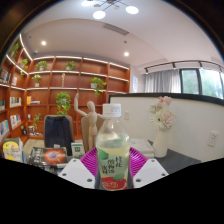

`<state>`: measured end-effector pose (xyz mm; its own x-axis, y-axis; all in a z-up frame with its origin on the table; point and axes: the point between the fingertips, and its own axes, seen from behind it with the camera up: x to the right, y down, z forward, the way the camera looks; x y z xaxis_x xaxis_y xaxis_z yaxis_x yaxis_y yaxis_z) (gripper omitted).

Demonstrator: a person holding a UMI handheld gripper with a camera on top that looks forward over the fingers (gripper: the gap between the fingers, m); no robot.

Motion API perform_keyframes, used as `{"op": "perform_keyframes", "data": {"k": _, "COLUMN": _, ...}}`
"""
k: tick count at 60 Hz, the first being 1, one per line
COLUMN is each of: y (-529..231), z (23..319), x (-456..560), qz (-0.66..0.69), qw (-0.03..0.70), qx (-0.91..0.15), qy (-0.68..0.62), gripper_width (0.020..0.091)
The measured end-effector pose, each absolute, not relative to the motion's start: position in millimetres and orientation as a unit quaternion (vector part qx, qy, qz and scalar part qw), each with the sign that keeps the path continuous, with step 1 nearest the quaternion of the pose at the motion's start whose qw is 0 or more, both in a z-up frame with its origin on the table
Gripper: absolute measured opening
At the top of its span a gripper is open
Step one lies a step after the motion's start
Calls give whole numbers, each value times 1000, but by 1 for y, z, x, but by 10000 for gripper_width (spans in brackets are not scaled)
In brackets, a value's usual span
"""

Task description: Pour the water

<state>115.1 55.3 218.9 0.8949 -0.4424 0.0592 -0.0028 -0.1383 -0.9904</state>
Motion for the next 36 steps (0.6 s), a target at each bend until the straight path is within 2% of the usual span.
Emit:
{"op": "perform_keyframes", "data": {"k": 1, "y": 58, "z": 207, "x": 128, "qz": -177, "qw": 636, "qx": -735, "qy": 153, "gripper_width": 378}}
{"op": "perform_keyframes", "data": {"k": 7, "y": 55, "z": 184, "x": 137, "qz": -180, "qw": 620, "qx": -747, "qy": 160, "gripper_width": 378}}
{"op": "perform_keyframes", "data": {"k": 8, "y": 60, "z": 169, "x": 147, "qz": -178, "qw": 621, "qx": -747, "qy": 161, "gripper_width": 377}}
{"op": "perform_keyframes", "data": {"k": 22, "y": 73, "z": 112, "x": 153, "qz": -159, "qw": 591, "qx": -775, "qy": 162, "gripper_width": 377}}
{"op": "perform_keyframes", "data": {"k": 23, "y": 74, "z": 104, "x": 155, "qz": -154, "qw": 589, "qx": -776, "qy": 165, "gripper_width": 393}}
{"op": "perform_keyframes", "data": {"k": 29, "y": 73, "z": 108, "x": 156, "qz": -139, "qw": 606, "qx": -763, "qy": 177, "gripper_width": 389}}
{"op": "perform_keyframes", "data": {"k": 36, "y": 73, "z": 107, "x": 157, "qz": -127, "qw": 609, "qx": -761, "qy": 184, "gripper_width": 432}}
